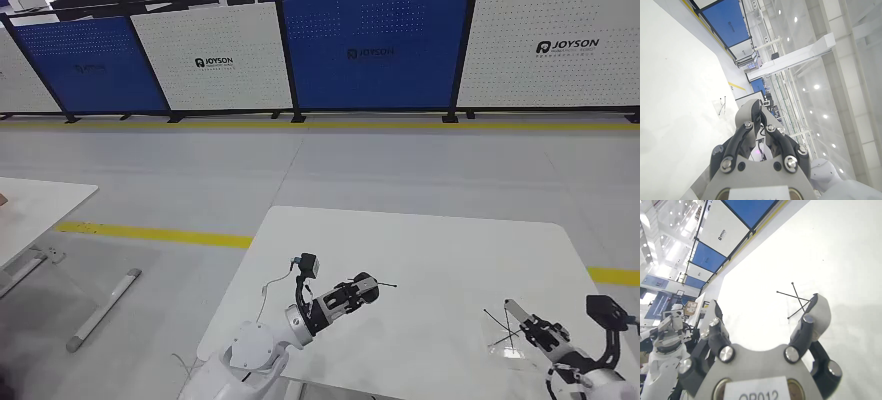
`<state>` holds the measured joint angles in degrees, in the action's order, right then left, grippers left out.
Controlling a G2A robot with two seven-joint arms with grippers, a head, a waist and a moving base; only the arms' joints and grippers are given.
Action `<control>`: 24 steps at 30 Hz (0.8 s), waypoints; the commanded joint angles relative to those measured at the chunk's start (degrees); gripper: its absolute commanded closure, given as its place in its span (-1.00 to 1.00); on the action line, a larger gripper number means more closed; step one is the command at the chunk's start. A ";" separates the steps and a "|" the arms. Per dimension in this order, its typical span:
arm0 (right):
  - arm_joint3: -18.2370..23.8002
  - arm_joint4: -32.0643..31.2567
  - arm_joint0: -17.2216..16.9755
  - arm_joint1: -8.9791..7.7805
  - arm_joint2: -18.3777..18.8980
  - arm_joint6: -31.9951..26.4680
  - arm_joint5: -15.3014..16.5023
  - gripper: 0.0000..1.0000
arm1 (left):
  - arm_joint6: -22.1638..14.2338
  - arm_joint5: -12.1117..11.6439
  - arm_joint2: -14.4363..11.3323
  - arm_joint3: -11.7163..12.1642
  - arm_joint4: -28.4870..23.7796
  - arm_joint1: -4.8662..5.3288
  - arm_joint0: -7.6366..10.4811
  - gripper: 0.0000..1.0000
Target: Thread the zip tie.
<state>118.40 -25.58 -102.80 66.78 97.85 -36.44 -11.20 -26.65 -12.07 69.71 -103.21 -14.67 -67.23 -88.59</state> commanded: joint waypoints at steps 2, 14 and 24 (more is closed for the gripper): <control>-0.02 0.13 0.01 0.00 -0.02 -0.04 0.12 -1.00 | 0.00 0.00 0.00 0.00 0.00 0.00 0.00 1.00; 4.88 -13.20 -0.71 -0.24 -0.17 4.05 -6.68 -1.00 | 0.00 0.00 0.00 0.00 0.00 0.00 0.00 1.00; 4.10 -30.31 4.42 -0.80 -5.55 -4.63 -8.28 -1.00 | 0.00 0.00 0.00 0.00 0.00 0.00 0.00 1.00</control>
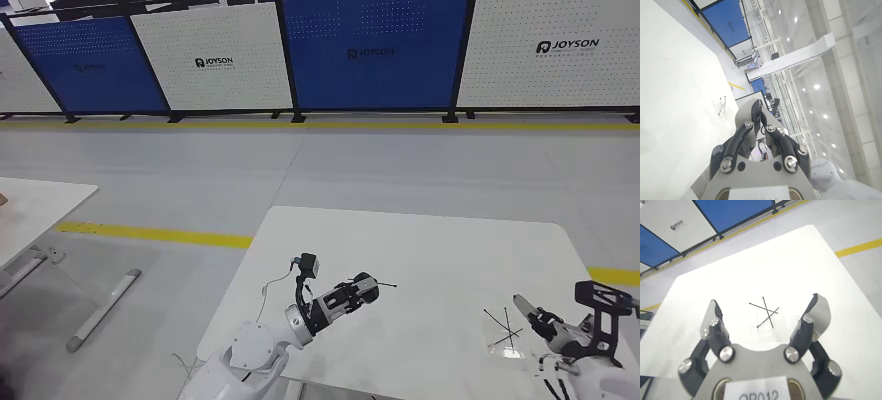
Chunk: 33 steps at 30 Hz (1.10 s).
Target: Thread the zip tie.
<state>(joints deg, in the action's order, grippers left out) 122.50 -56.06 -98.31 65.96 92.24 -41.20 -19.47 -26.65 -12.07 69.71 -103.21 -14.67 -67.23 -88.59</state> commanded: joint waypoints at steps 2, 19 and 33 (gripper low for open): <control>0.00 0.17 -0.07 0.02 0.07 0.13 -0.01 -1.00 | 0.00 0.00 0.00 0.00 0.00 0.00 0.00 1.00; -0.70 0.67 2.37 -1.06 1.67 -14.78 10.67 -1.00 | 0.00 0.00 0.00 0.00 0.00 0.00 0.00 1.00; -0.55 -3.32 2.96 -1.07 1.01 -16.22 6.99 -1.00 | 0.00 0.00 0.00 0.00 0.00 0.00 0.00 1.00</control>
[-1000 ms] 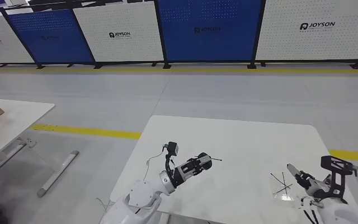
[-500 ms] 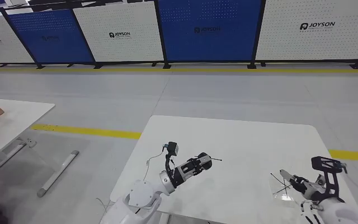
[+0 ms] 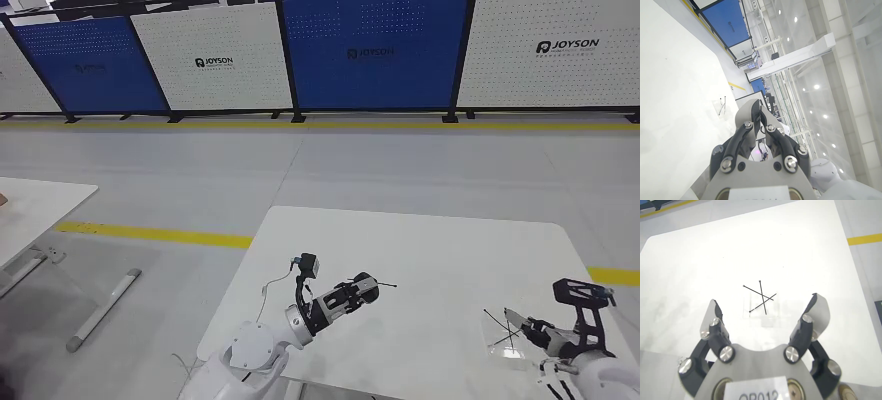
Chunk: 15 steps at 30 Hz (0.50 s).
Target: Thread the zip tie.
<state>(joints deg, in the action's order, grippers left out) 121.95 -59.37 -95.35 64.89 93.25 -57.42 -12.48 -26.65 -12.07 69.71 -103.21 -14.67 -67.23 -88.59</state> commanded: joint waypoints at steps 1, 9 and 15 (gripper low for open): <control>-0.37 0.55 -0.05 0.03 -0.09 0.36 0.29 -1.00 | 0.00 0.00 0.00 0.00 0.00 0.00 0.00 1.00; -1.68 1.88 2.57 -0.60 -0.65 -8.94 6.55 -1.00 | 0.00 0.00 0.00 0.00 0.00 0.00 0.00 1.00; -1.64 1.90 2.64 -0.59 -0.66 -8.86 6.34 -1.00 | 0.00 0.00 0.00 0.00 0.00 0.00 0.00 1.00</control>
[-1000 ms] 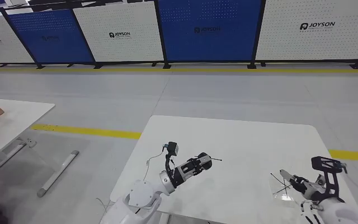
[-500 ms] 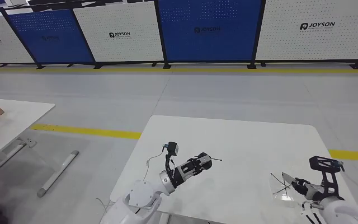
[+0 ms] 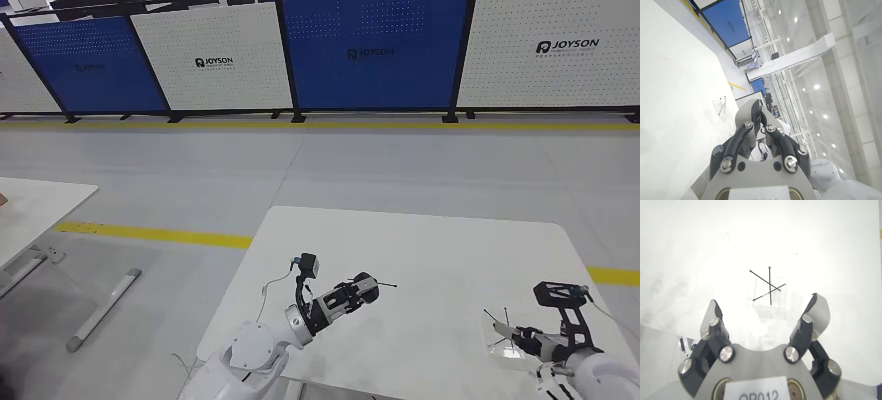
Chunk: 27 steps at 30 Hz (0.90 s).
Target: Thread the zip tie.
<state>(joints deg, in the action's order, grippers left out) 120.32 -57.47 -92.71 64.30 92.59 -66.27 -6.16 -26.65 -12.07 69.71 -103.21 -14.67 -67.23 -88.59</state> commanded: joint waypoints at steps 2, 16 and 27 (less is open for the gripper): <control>0.00 0.00 0.00 0.00 0.00 0.00 0.02 -1.00 | 0.00 0.00 0.00 0.00 0.00 0.00 0.00 1.00; -1.62 -2.29 3.49 -0.18 -3.50 -5.39 0.20 -1.00 | 0.00 0.00 0.00 0.00 0.00 0.00 0.00 1.00; -2.46 -4.24 4.98 -0.13 -4.83 -6.45 -1.57 -1.00 | 0.00 0.00 0.00 0.00 0.00 0.00 0.00 1.00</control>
<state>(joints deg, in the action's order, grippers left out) 117.86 -61.71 -87.73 64.17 87.77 -72.71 -7.73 -26.65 -12.07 69.71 -103.21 -14.67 -67.23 -88.59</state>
